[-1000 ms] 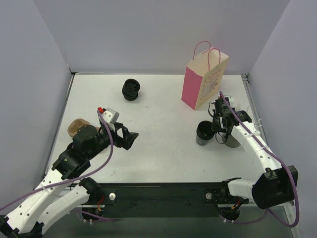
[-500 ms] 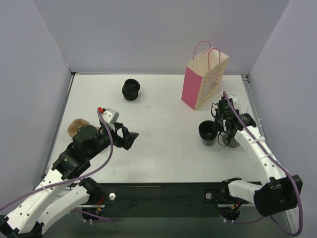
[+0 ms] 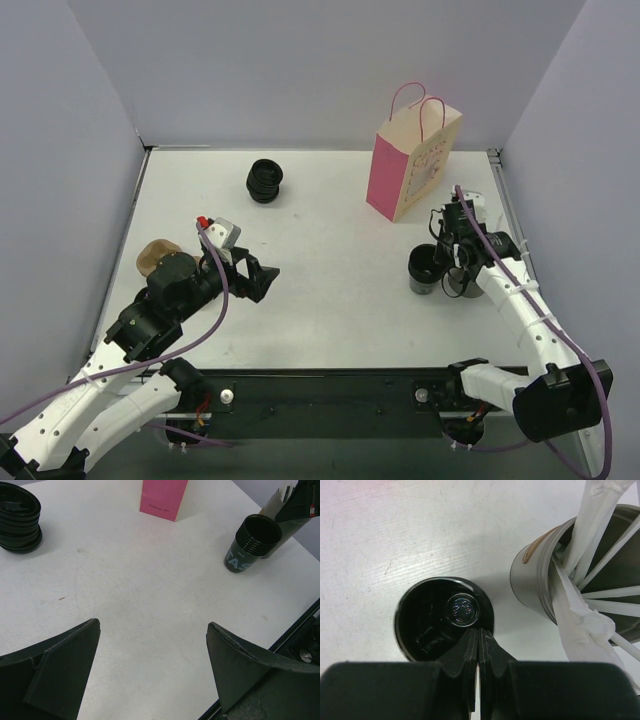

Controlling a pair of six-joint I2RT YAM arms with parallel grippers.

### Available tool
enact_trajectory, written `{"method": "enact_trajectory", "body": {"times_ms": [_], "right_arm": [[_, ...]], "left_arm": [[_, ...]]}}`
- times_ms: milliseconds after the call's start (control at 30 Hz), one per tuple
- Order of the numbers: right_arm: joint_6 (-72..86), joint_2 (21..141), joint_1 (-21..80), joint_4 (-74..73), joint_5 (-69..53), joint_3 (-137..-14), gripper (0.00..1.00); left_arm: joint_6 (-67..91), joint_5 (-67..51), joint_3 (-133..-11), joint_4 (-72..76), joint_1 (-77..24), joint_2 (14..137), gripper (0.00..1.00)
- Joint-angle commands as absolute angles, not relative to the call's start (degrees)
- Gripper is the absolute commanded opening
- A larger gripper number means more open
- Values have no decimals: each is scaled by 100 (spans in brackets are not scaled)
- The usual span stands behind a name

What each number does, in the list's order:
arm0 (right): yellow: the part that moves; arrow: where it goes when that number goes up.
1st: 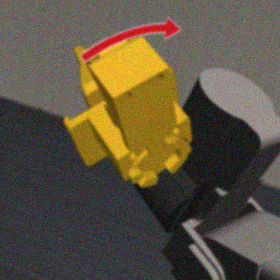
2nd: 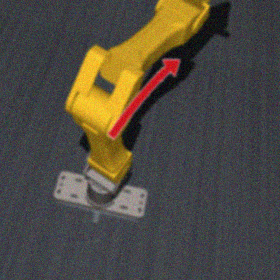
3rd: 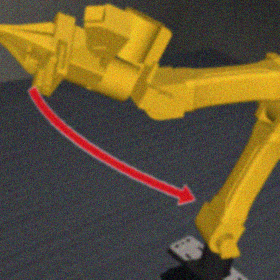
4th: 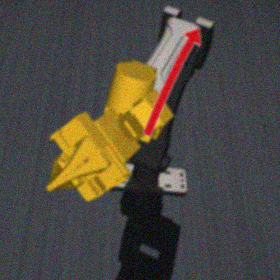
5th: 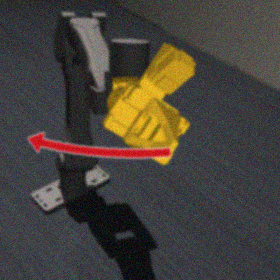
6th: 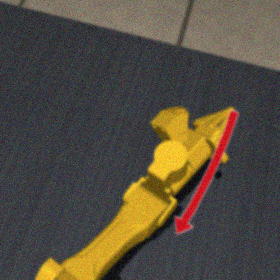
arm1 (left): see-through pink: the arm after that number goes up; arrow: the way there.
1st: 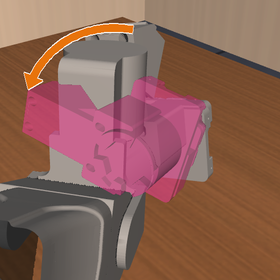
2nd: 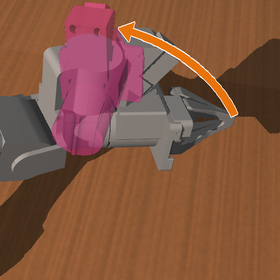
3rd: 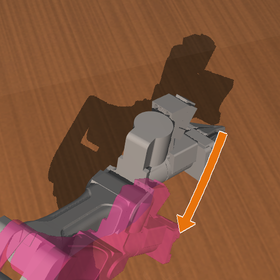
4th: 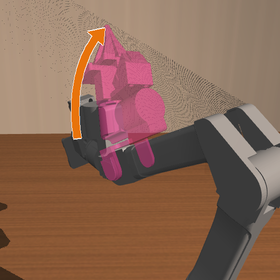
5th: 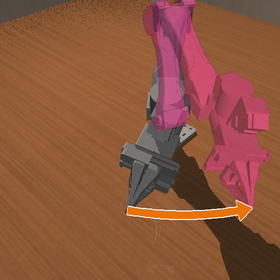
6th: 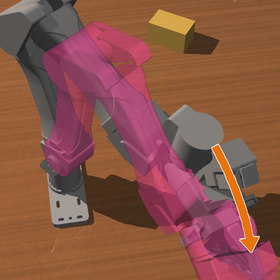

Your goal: Pack the takeout coffee

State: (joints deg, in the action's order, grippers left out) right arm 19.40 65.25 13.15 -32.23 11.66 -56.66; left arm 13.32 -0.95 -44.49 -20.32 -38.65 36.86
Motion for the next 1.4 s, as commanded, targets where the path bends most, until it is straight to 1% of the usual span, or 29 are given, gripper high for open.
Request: {"method": "enact_trajectory", "body": {"times_ms": [0,233,267,333,367,467,567,967,1367], "right_arm": [[1960,6267,1266,-3217,1371,-5757,0],[1986,6266,1222,-3243,1301,-5783,1],[2012,6284,1230,-3243,1396,-5757,7],[2056,6328,1187,-3243,1468,-5722,13],[2083,6372,1169,-3261,1485,-5722,19],[2285,6433,1108,-3366,1529,-5687,24],[2373,6442,1029,-3366,1494,-5572,27],[2382,6627,914,-3243,1450,-5414,27],[2355,6706,879,-3111,1380,-5335,21]], "left_arm": [[1354,-202,-4438,-1758,-3894,3683,97],[1362,-202,-4438,-1758,-3885,3691,97],[1362,-202,-4438,-1749,-3893,3700,97],[1362,-220,-4438,-1749,-3894,3709,97],[1362,-211,-4438,-1749,-3894,3709,97],[1371,-228,-4438,-1758,-3894,3735,97],[1362,-237,-4447,-1758,-3894,3753,97],[1371,-264,-4447,-1749,-3894,3788,97],[1371,-281,-4447,-1749,-3893,3806,97]]}}
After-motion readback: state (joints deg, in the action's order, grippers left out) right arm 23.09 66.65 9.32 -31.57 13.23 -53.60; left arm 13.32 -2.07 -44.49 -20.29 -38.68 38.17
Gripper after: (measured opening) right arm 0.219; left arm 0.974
